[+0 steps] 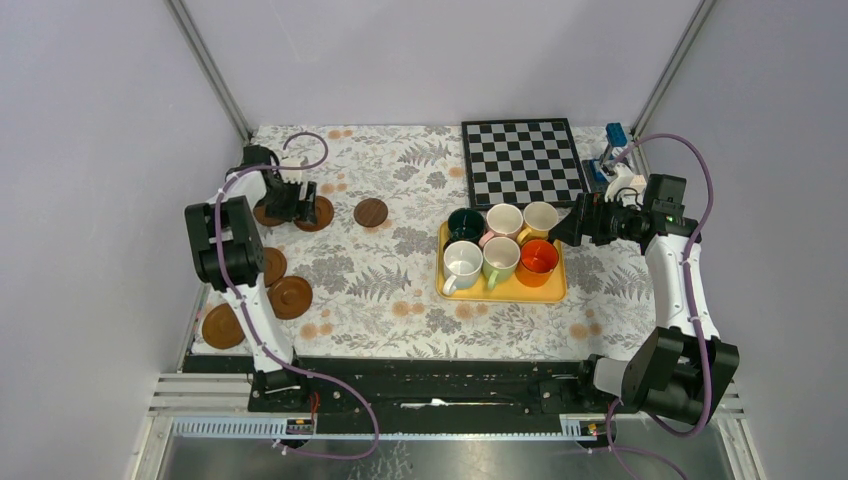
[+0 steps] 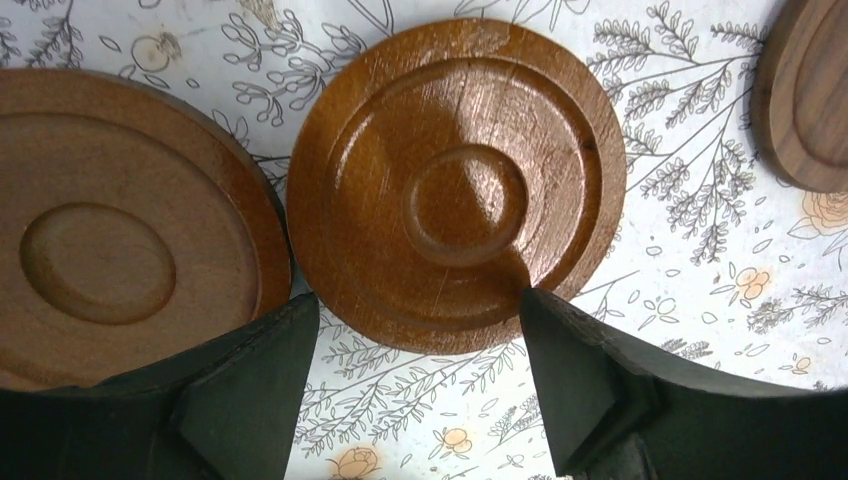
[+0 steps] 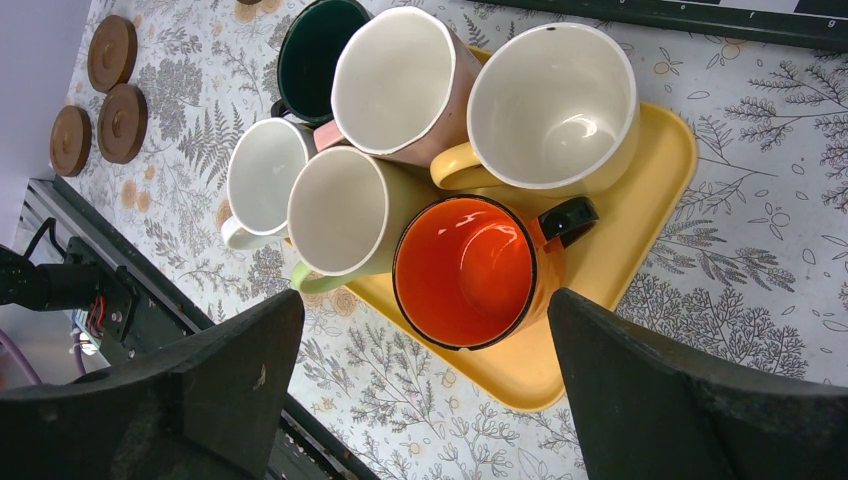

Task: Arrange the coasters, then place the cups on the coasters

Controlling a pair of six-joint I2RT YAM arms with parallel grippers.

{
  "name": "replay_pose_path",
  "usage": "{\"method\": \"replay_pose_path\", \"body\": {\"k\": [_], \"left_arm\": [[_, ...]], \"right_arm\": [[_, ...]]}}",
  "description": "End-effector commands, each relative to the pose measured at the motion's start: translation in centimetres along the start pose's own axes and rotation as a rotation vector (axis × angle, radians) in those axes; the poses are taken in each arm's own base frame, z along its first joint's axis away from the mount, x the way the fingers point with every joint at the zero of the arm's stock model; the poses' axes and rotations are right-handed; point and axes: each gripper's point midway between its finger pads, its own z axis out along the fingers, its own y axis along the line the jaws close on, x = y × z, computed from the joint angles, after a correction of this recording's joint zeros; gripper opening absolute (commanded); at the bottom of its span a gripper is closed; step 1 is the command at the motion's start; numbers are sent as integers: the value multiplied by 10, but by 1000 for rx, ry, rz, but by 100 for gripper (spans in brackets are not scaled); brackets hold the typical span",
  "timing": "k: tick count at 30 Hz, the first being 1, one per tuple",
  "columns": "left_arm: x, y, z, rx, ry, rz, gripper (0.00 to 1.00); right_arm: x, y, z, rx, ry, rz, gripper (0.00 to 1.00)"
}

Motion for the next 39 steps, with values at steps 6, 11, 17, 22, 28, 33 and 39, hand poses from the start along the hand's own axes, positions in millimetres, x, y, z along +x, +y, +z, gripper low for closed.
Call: {"method": "replay_pose_path", "body": {"k": [6,11,17,22,28,33,39], "left_arm": [[-17,-7,21,6,-9,37,79],[-19,-16,25,10,0,66,79],[-18,-30,26,27,7,88,79],[-18,-40,24,33,3,103,79],[-23,-41,12,19,-11,108,82],[-52,-47,-40,-16,-99,135,95],[-47,-41,-103,-81,-135,106,99]], "right_arm": [[-6,6,-3,-14,-29,-41,100],[-6,6,-3,-15,-29,-43,100],[-6,5,-2,-15,-26,-40,100],[-6,6,-2,-16,-27,-40,100],[-6,6,-3,-16,-27,-42,100],[-6,7,-3,-21,-28,-43,100],[-7,9,-4,-24,-29,-48,100]]}}
